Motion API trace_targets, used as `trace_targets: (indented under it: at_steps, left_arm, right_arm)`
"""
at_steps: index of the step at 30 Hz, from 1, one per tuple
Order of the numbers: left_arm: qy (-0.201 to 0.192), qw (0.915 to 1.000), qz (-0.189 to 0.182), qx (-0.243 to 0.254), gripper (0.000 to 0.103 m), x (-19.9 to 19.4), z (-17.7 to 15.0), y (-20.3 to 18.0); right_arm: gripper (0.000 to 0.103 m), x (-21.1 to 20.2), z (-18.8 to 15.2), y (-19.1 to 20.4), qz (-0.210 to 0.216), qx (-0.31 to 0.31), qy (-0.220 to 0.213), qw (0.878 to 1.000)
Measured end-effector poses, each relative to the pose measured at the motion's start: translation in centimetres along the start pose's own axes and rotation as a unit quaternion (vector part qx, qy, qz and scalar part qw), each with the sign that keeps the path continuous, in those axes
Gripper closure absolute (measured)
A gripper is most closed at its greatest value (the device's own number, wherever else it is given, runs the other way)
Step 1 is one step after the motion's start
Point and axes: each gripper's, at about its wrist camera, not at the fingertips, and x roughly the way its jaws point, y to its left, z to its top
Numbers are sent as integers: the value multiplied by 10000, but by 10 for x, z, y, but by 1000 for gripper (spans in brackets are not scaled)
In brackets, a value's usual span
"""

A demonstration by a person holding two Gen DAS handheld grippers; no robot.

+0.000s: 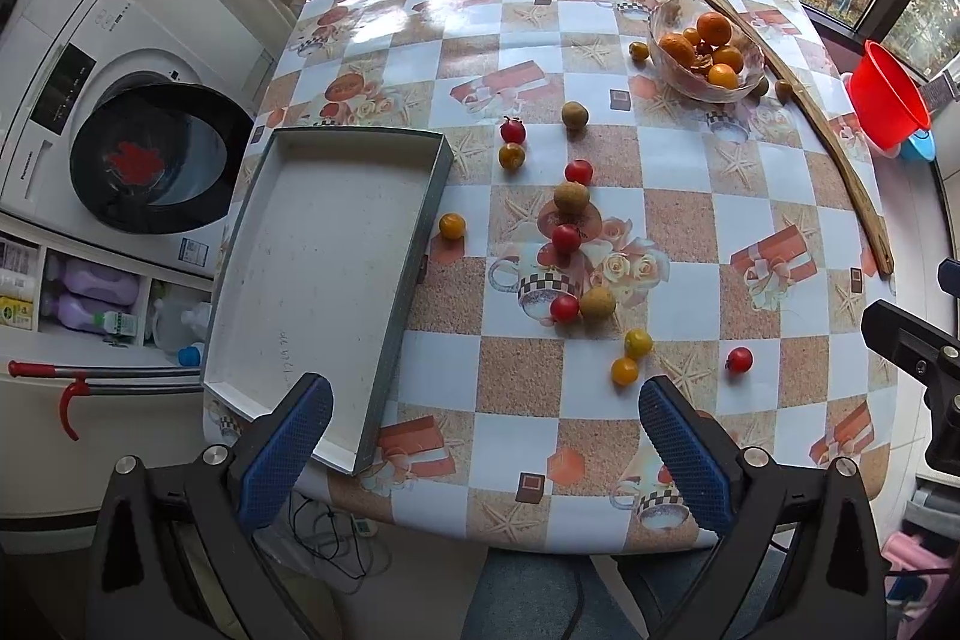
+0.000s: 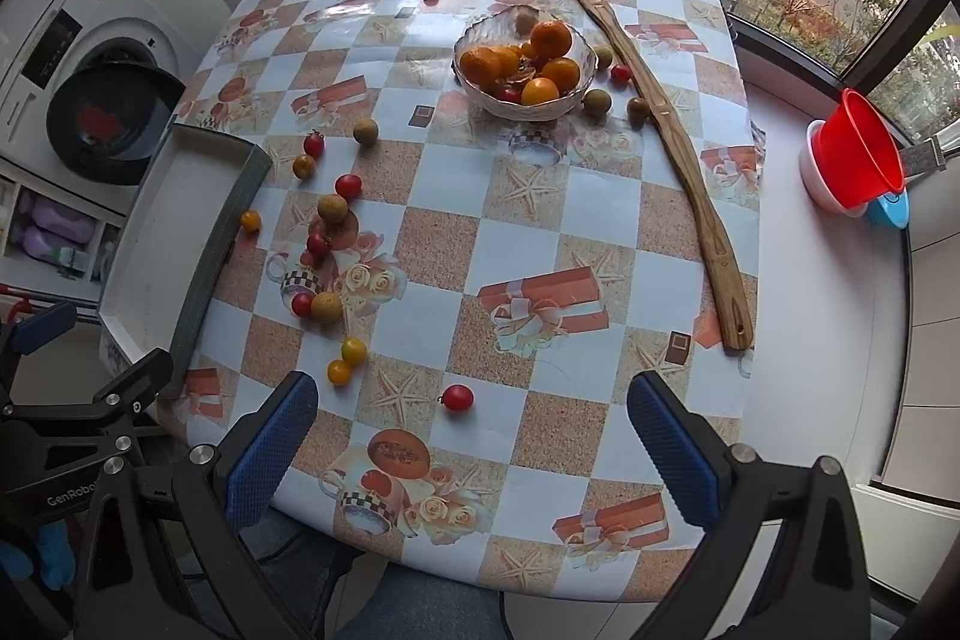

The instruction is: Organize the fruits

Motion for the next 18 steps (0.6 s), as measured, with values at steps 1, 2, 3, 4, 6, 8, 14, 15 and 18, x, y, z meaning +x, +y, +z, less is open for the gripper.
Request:
trace_targets:
  at_steps: [1, 2, 3, 4, 6, 8, 14, 15, 18]
  left_arm:
    - [-6, 10000, 3, 2, 0, -1, 0, 0]
    - [-9, 10000, 9, 11, 0, -1, 1, -1]
    - [-15, 10000, 14, 26, 0, -2, 2, -1]
    - [-21, 10000, 19, 41, 0, -2, 2, -1]
    - [-25, 10000, 20, 81, 0, -2, 4, -2]
    - [-21, 9999, 14, 102, 0, -1, 3, -2]
    - [16, 9999, -4, 128, 0, 1, 3, -3]
    - [14, 9999, -1, 126, 0, 1, 3, -4]
    - [30, 9999, -8, 107, 0, 1, 3, -4]
  right_arm:
    - [0, -1, 0, 0, -7, 1, -12, 10000]
    - [0, -1, 0, 0, -6, 3, -22, 10000]
    - [0, -1, 0, 0, 4, 5, -29, 10000]
    - [0, -1, 0, 0, 7, 5, -32, 10000]
    - [0, -1, 0, 0, 4, 4, -36, 10000]
    - [0, -1, 1, 0, -11, 2, -44, 10000]
    - [0, -1, 1, 1, -12, 14, -39, 10000]
    - [0, -1, 1, 1, -11, 14, -41, 10000]
    - [0, -1, 1, 1, -2, 21, -41, 10000]
